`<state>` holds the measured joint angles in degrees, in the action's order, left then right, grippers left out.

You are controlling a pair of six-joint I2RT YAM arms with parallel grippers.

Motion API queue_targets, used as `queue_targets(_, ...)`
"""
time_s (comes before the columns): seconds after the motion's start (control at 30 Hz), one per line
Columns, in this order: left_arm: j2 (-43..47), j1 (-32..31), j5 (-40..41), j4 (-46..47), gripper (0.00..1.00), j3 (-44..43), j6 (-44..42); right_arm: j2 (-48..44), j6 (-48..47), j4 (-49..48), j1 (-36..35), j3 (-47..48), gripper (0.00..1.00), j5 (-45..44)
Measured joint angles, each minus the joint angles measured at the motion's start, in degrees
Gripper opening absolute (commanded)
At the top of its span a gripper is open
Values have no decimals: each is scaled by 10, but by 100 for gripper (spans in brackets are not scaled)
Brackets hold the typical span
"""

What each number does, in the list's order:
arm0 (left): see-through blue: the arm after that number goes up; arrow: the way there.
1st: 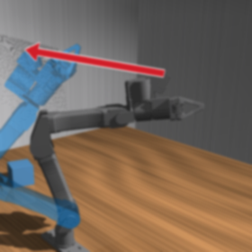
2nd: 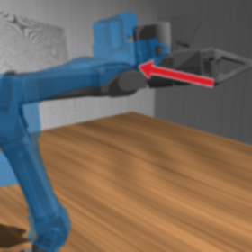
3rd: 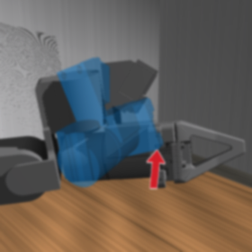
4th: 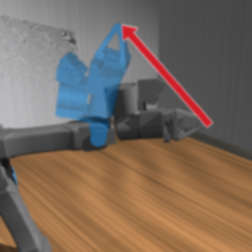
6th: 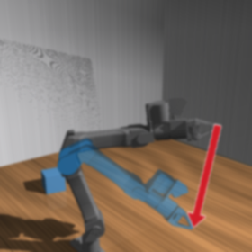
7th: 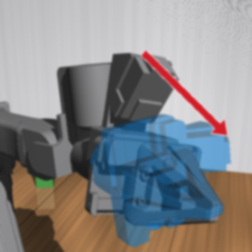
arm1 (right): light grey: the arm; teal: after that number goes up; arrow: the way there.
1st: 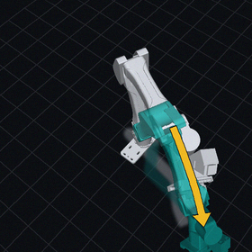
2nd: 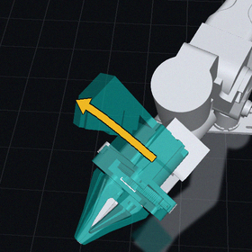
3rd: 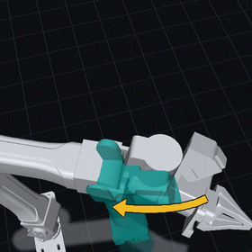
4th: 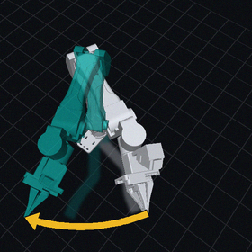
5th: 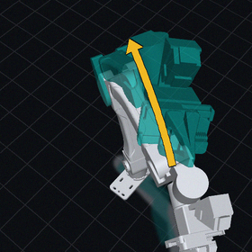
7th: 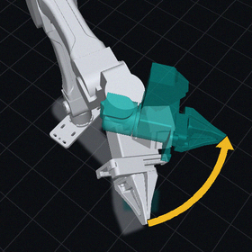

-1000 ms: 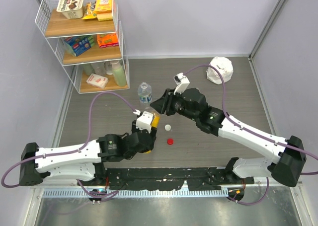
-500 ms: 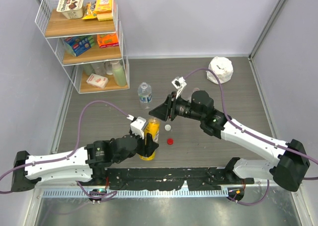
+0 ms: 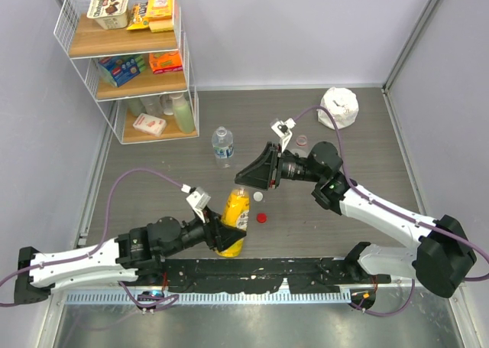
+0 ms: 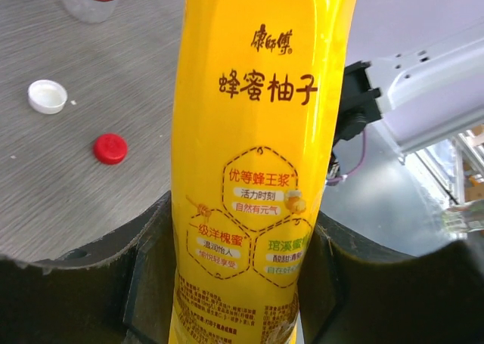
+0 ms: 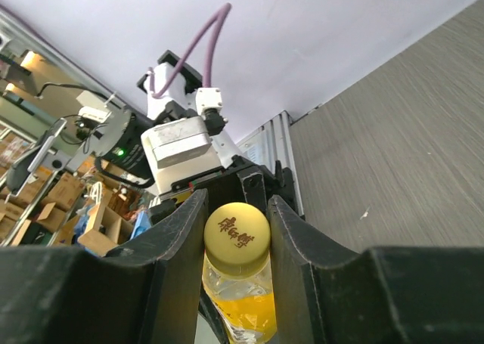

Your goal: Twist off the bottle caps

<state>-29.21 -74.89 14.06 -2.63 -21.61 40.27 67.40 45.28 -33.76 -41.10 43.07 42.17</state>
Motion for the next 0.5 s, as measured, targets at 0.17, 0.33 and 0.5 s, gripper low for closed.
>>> queue_targets(0.17,26,0,-18,45,0,25,14,0,28,-64,3,-14,2,17)
queue_targets(0.33,36,0,-26,83,0,38,24,0,49,-110,6,-23,8,25)
queue_targets(0.5,31,0,-24,96,0,38,30,1,58,-121,13,-23,59,24)
